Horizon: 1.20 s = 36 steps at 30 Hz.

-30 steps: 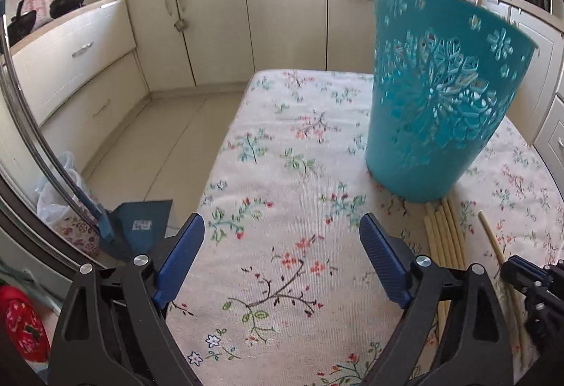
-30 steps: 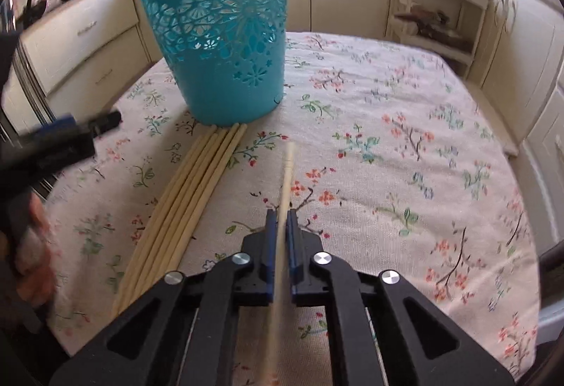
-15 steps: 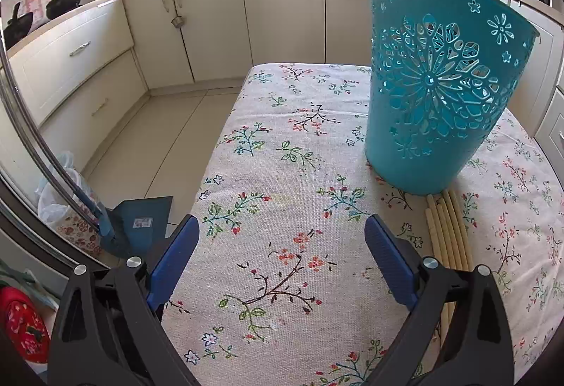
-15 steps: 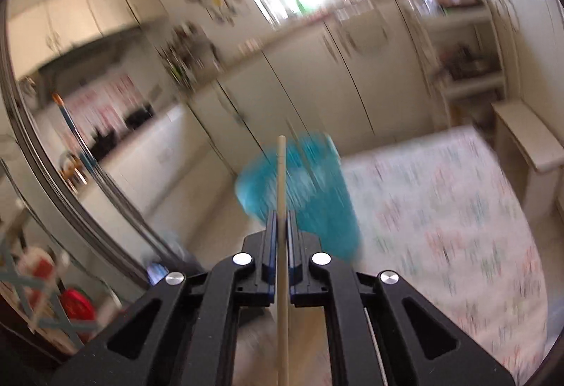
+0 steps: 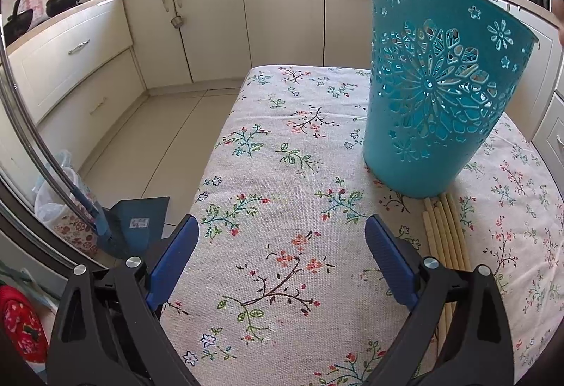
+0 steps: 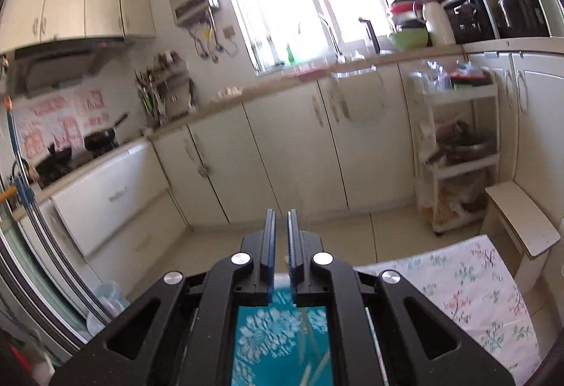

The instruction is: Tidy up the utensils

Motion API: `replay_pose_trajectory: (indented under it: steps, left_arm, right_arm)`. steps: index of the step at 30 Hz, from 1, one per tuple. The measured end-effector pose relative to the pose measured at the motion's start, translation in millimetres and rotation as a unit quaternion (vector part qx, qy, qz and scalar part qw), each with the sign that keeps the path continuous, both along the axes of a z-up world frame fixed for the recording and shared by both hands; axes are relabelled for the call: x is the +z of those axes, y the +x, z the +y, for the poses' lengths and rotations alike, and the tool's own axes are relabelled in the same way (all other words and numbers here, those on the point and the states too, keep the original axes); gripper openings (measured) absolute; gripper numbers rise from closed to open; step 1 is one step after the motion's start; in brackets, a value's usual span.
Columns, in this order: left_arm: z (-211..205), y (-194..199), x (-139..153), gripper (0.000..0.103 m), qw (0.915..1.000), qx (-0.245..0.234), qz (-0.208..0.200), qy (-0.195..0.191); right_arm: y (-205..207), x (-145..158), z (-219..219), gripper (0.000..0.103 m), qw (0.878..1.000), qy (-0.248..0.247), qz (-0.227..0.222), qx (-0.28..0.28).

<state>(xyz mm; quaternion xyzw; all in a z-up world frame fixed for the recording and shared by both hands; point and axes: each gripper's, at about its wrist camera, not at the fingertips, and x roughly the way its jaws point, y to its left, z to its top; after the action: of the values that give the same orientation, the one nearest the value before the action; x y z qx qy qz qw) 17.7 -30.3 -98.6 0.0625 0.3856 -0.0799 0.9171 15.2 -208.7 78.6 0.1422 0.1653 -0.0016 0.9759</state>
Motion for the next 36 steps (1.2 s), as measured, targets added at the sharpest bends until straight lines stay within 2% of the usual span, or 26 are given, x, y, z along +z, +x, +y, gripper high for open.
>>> replay_pose_trajectory:
  steps: [2, 6, 10, 13, 16, 19, 22, 27, 32, 36]
  left_arm:
    - [0, 1, 0, 0.092, 1.0000, 0.002, 0.000, -0.002]
    - [2, 2, 0, 0.092, 1.0000, 0.006, 0.000, -0.004]
    - [4, 2, -1, 0.092, 0.9999, 0.011, 0.000, -0.008]
    - [5, 3, -1, 0.092, 0.9999, 0.013, 0.000, -0.010]
    - [5, 2, -1, 0.092, 0.9999, 0.014, -0.001, -0.010]
    - [5, 2, -1, 0.092, 0.9999, 0.014, 0.000, -0.009]
    - [6, 2, -1, 0.092, 0.9998, 0.014, 0.001, -0.010]
    - [6, 2, -1, 0.092, 0.9998, 0.014, 0.003, -0.011]
    - [5, 2, -2, 0.092, 0.9999, 0.011, 0.005, -0.010]
    - [4, 3, -3, 0.093, 0.9999, 0.009, 0.007, -0.009]
  right_arm:
    - [-17, -1, 3, 0.022, 1.000, -0.010, 0.000, 0.006]
    - [-41, 4, 7, 0.027, 1.000, -0.021, -0.007, 0.019]
    - [-90, 0, 4, 0.034, 1.000, -0.017, -0.009, 0.015]
    - [-122, -29, 3, 0.037, 0.999, -0.017, 0.030, 0.004]
    - [-137, -78, 2, 0.037, 0.994, -0.023, 0.110, 0.000]
    - [-134, -126, -3, 0.037, 0.980, -0.002, 0.198, -0.006]
    - [-122, -150, 1, 0.033, 0.971, 0.000, 0.238, 0.003]
    - [-102, -159, 13, 0.032, 0.969, -0.020, 0.246, 0.015]
    - [-75, -172, 22, 0.026, 0.963, -0.041, 0.267, 0.011]
    - [-69, -172, 22, 0.025, 0.961, -0.047, 0.274, 0.009]
